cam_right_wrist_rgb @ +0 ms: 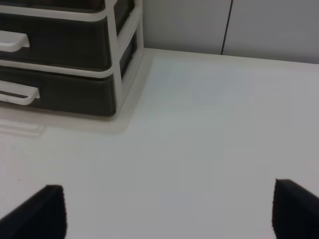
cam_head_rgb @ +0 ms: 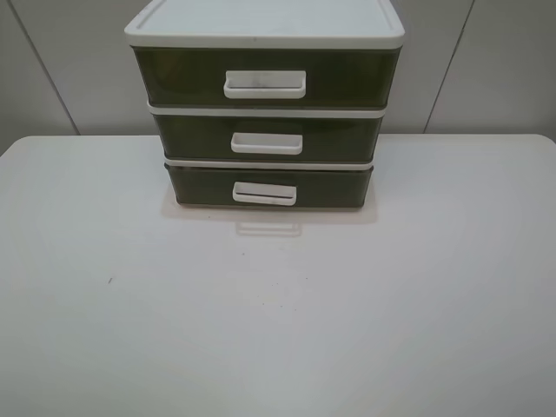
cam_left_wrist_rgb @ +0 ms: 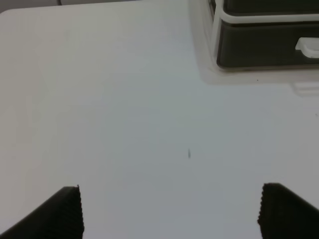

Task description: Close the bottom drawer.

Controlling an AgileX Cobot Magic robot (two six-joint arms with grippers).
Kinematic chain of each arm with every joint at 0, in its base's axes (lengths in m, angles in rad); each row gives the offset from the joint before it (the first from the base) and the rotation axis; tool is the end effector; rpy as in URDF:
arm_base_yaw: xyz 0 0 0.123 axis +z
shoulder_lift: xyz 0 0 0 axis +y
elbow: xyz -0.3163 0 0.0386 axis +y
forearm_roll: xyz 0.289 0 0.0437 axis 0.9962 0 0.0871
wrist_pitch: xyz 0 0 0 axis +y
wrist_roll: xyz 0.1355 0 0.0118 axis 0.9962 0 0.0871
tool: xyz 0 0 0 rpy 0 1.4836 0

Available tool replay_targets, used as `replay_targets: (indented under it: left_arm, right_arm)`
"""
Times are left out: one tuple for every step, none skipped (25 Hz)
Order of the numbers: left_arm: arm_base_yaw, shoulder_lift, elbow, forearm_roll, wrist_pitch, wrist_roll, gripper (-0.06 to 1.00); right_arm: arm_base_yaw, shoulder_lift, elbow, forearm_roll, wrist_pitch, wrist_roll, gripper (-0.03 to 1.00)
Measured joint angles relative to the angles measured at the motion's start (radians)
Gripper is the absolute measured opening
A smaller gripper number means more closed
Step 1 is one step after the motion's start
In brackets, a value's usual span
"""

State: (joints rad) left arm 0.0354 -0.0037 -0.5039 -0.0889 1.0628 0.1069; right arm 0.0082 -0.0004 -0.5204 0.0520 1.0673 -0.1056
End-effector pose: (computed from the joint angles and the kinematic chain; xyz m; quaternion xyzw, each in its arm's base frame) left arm 0.0363 -0.0093 0.2781 0.0323 0.8503 -0.0071 0.5252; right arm 0.0344 0.0065 0.2830 -0.0497 0.8478 0.0003 0.5280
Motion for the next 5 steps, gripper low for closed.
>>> replay_targets:
  left_arm:
    - [0.0, 0.0, 0.0, 0.0, 0.0, 0.0, 0.72]
    - [0.0, 0.0, 0.0, 0.0, 0.0, 0.0, 0.72]
    - [0.0, 0.0, 0.0, 0.0, 0.0, 0.0, 0.72]
    - [0.0, 0.0, 0.0, 0.0, 0.0, 0.0, 0.72]
    - [0.0, 0.0, 0.0, 0.0, 0.0, 0.0, 0.72]
  right_arm:
    - [0.0, 0.0, 0.0, 0.0, 0.0, 0.0, 0.71]
    - [0.0, 0.0, 0.0, 0.0, 0.0, 0.001, 0.71]
    - [0.0, 0.0, 0.0, 0.0, 0.0, 0.001, 0.71]
    - [0.0, 0.0, 0.0, 0.0, 0.0, 0.001, 0.71]
    - [0.0, 0.0, 0.0, 0.0, 0.0, 0.001, 0.71]
